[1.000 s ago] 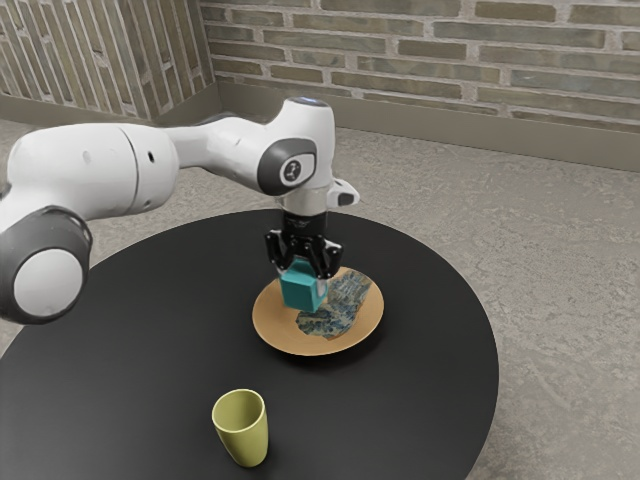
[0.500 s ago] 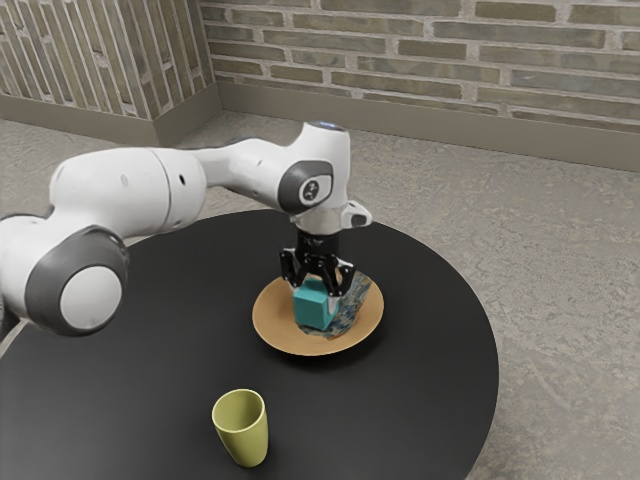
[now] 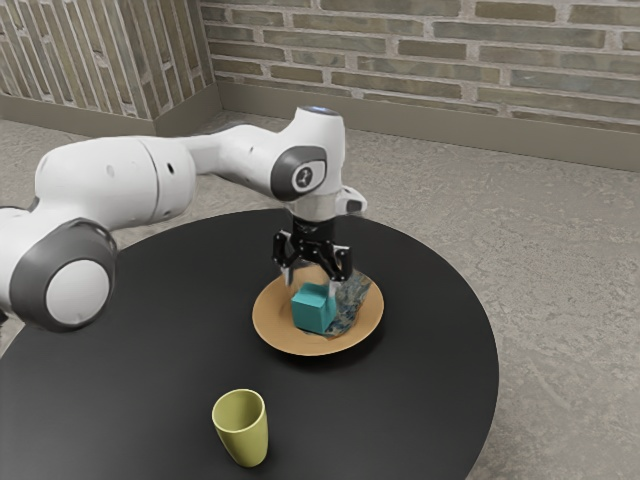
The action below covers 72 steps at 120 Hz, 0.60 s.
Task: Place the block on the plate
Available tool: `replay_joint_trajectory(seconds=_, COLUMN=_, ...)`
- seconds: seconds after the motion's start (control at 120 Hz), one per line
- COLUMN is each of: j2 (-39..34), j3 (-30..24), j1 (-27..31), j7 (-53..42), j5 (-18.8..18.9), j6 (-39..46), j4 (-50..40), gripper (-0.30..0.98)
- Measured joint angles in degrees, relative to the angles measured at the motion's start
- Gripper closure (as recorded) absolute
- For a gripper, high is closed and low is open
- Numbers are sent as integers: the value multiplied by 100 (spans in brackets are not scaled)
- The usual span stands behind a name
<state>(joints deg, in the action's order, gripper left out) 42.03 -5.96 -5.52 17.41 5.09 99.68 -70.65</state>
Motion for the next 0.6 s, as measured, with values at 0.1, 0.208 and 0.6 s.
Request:
replay_joint_trajectory(seconds=0.1, j2=-512, j3=12, j1=-1, j7=-17, j5=9, j6=-4, j4=-287, gripper=3)
replay_joint_trajectory(seconds=0.208, j2=-1313, j3=19, j1=5, j7=-34, j5=30, j6=-36, j4=-814, gripper=2)
replay_joint_trajectory(seconds=0.6, j2=-3649, j3=210, j1=77, j7=-85, j5=2, j6=-629, j4=-1963, gripper=0)
